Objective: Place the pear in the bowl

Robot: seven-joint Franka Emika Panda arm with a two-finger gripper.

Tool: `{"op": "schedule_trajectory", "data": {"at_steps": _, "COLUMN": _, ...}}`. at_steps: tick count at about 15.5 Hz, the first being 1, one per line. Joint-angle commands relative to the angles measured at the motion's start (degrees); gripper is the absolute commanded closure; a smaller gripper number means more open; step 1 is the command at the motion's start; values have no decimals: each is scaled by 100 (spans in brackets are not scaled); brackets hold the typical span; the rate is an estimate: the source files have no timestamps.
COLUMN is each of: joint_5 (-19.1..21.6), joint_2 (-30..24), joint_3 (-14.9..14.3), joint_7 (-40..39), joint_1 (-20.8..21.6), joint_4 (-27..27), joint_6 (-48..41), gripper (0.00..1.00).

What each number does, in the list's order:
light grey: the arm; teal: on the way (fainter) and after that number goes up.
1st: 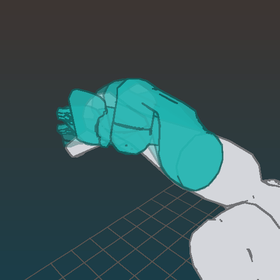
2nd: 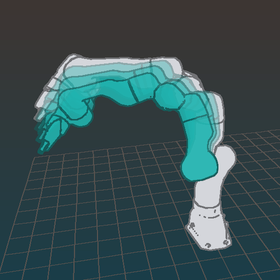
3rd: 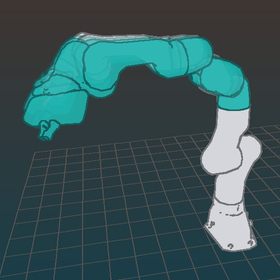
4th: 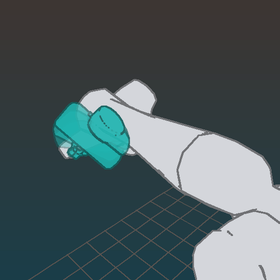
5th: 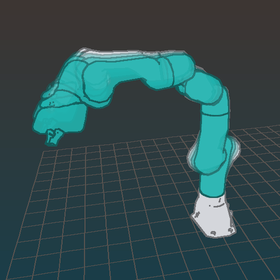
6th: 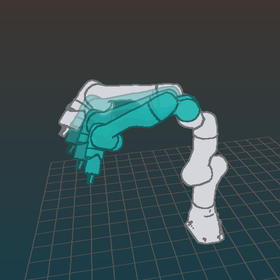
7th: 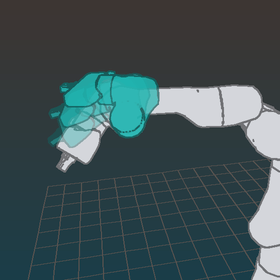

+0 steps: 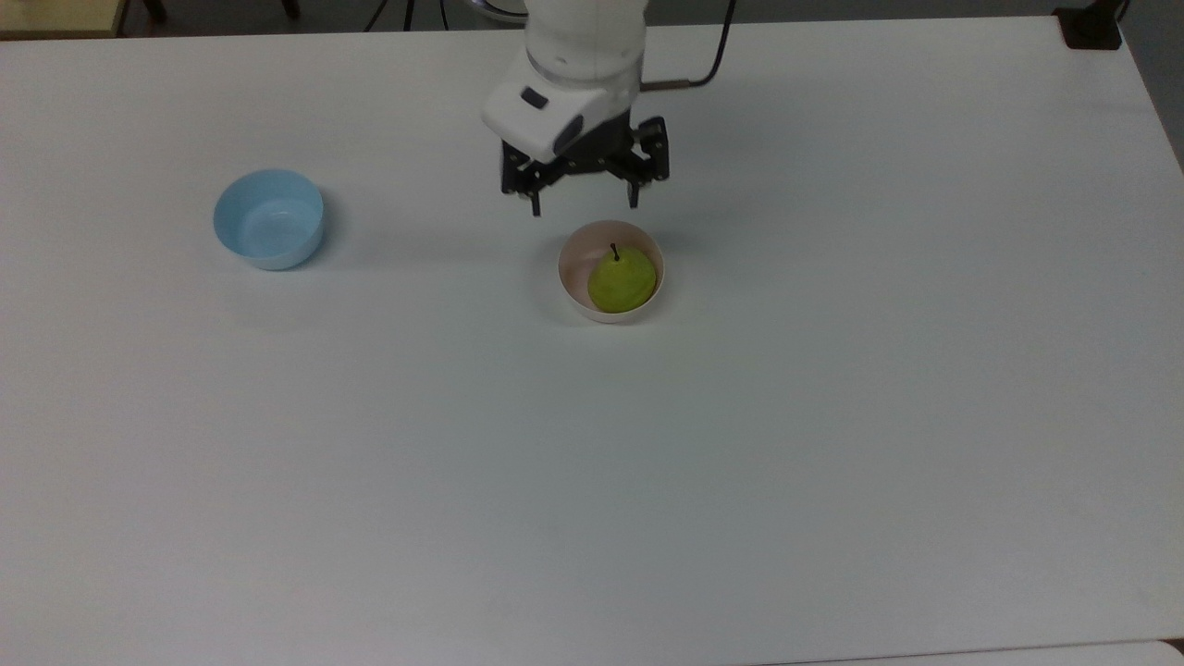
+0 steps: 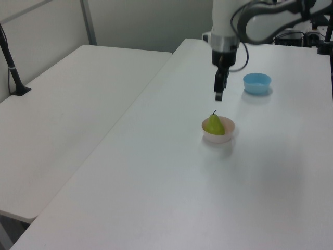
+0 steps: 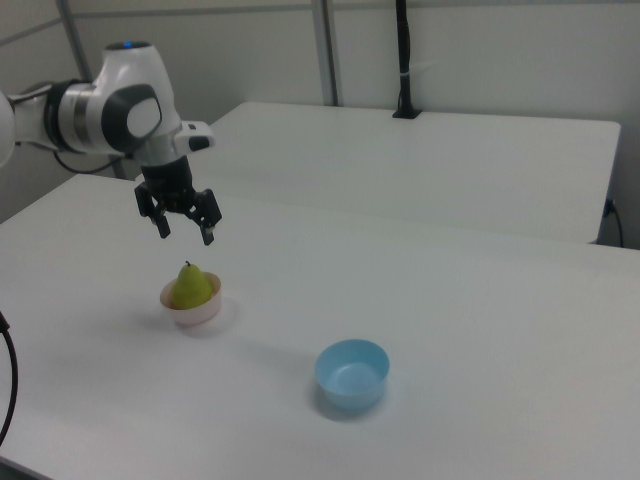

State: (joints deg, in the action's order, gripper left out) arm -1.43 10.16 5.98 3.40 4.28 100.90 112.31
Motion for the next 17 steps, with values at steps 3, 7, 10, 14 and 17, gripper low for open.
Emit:
{"op": "schedule_trajectory", "data": {"at_steps": 3, "joint_5": -85, "joint_2": -207, "joint_3": -123, "joint_7": 29, "joint_1": -129, "joint_4": -703, "joint_6": -1509, "gripper": 0}}
{"op": "schedule_trajectory", "data": {"at_steps": 7, "joint_5": -77, "joint_2": -567, "joint_3": -501, "joint_7": 38, "joint_1": -120, "joint_4": -703, "joint_6": -1790, "gripper": 0}}
{"op": "schedule_trajectory", "data": {"at_steps": 10, "joint_5": 37, "joint_2": -814, "joint_3": -817, "joint_7": -24, "joint_1": -129, "joint_4": -659, "joint_6": -1845, "gripper": 0}}
{"op": "schedule_trajectory", "data": {"at_steps": 14, "joint_5": 416, "joint_2": -823, "joint_3": -1143, "joint_7": -691, "joint_1": -216, "joint_4": -659, "joint_6": -1477, "gripper": 0}}
{"op": "schedule_trajectory", "data": {"at_steps": 17, "joint_5": 328, "joint_2": -788, "joint_3": -1126, "joint_7": -701, "joint_1": -252, "joint_4": -694, "joint_6": -1309, "gripper": 0}}
